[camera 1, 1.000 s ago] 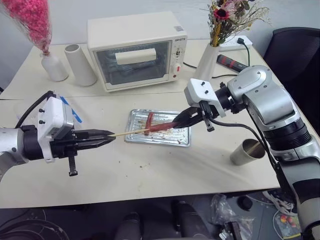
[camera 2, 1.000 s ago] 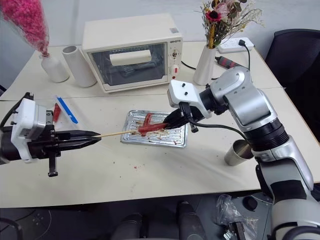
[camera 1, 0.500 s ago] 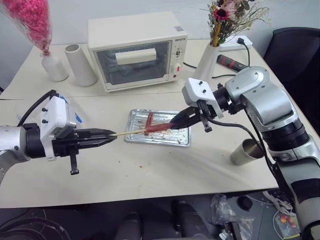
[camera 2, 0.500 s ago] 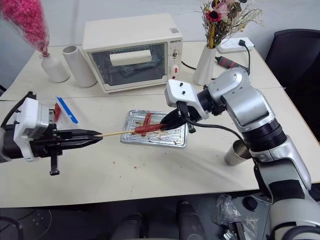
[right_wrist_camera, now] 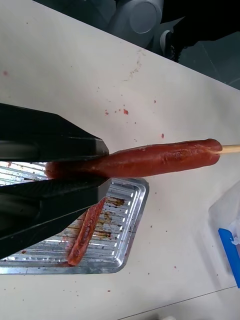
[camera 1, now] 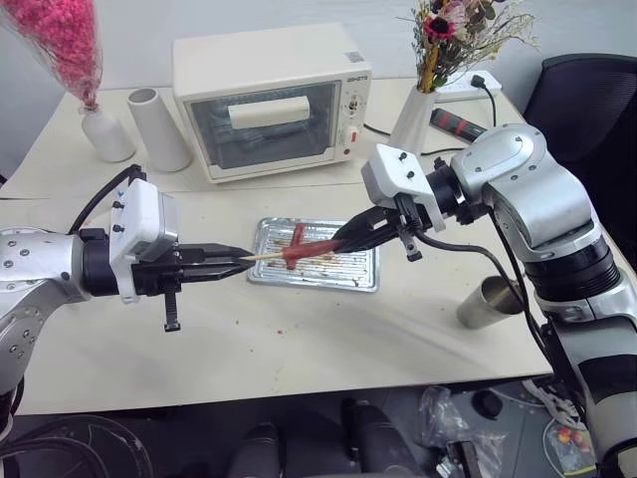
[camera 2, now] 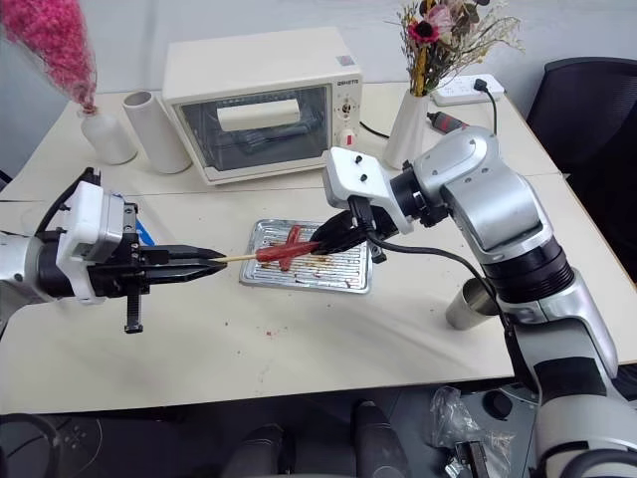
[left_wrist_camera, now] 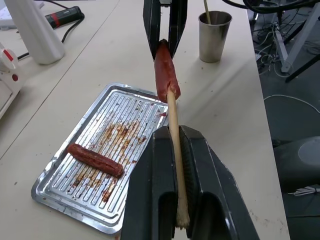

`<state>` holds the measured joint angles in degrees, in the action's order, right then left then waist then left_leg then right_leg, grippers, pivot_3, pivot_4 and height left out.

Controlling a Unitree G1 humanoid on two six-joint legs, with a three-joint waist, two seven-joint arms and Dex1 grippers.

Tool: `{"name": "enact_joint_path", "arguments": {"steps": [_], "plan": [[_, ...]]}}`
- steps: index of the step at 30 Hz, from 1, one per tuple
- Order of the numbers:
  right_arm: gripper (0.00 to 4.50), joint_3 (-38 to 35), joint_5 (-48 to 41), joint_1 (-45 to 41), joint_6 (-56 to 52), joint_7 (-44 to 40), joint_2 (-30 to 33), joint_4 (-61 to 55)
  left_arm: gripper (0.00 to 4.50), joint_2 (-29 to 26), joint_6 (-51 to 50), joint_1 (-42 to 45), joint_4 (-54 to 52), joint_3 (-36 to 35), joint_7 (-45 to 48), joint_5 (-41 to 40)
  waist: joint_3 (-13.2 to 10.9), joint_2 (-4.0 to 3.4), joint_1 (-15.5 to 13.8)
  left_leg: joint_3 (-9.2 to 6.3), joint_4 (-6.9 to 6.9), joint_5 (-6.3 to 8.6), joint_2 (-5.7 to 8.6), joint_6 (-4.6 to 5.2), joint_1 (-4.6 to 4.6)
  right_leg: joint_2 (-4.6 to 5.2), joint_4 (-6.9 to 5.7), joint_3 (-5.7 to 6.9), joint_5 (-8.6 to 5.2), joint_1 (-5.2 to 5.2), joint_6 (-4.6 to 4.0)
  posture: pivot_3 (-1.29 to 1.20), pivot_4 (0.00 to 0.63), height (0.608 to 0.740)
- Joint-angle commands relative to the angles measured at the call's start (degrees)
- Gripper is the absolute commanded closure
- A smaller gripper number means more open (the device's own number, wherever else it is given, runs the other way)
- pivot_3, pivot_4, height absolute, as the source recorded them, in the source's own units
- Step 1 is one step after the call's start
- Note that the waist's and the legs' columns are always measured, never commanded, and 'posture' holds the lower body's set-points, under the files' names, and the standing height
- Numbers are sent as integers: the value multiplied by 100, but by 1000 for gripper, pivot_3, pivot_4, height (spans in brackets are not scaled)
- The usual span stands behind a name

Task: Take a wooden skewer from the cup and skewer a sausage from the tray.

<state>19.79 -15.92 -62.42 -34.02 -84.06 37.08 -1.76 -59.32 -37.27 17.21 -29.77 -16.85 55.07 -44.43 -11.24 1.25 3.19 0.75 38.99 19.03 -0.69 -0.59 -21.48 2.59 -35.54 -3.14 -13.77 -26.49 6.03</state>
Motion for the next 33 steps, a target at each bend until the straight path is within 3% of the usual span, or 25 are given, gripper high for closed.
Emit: {"name": "enact_joint_path", "arguments": {"steps": [1, 8, 12, 17, 21, 23, 28, 33], "plan": [[3663, -284, -315, -197, 40, -54, -64, -386, 4500, 37, 50, -142, -96, 23, -54, 127, 0, 0, 3, 0, 0, 0, -1, 0, 0, 1, 0, -1, 0, 0, 0, 0, 150, 740], [1562, -291, -137, -318, 276, 103, -26, -10, 4500, 189, -55, -684, -376, -528, -494, 124, 0, 1, -1, 1, 1, 0, -7, 0, 3, 6, -2, -4, 0, 1, 0, 0, 150, 740], [1562, -427, -43, -537, 368, 327, -39, 376, 4500, 417, -285, -1209, -676, -1231, -1128, 211, 0, 0, 2, 1, 0, 1, -11, 1, 3, 6, 0, -5, 0, 0, 0, 0, 150, 740], [1562, -889, -360, -834, -240, 626, 5, 555, 4500, 1019, -870, -1616, -1007, -2062, -2689, 643, 0, 0, -3, 2, -1, 1, -11, 1, 5, 9, -5, -7, 0, -1, -1, 0, 150, 740], [706, -1165, -753, -907, -1050, 784, 57, 308, 4500, 1537, -1506, -1568, -1076, -2372, -3942, 1007, 2, 4, -20, -5, -1, 1, -12, 1, 5, 11, -2, -5, 0, 4, 0, 0, 150, 740], [10, -1273, -894, -911, -1274, 930, 36, 163, 4500, 1780, -1795, -1388, -932, -2485, -4523, 1204, 2, 4, -21, -5, 0, 1, -9, 1, 5, 13, -2, -5, 0, 4, 0, 0, 150, 740], [10, -1435, -1261, -951, -1773, 1161, 3, -86, 4500, 2181, -2272, -839, -287, -2563, -5482, 1665, 3, 6, -21, -5, 0, 1, -8, 1, 5, 10, -4, -4, 0, 3, 0, 0, 150, 740], [10, -1433, -1415, -886, -1873, 1236, 98, -258, 4500, 2349, -2312, -646, 304, -2511, -5752, 1998, 6, 11, -18, -3, -1, 2, -6, -2, 5, 12, -3, -4, 0, 2, 0, 0, 150, 740]]}}
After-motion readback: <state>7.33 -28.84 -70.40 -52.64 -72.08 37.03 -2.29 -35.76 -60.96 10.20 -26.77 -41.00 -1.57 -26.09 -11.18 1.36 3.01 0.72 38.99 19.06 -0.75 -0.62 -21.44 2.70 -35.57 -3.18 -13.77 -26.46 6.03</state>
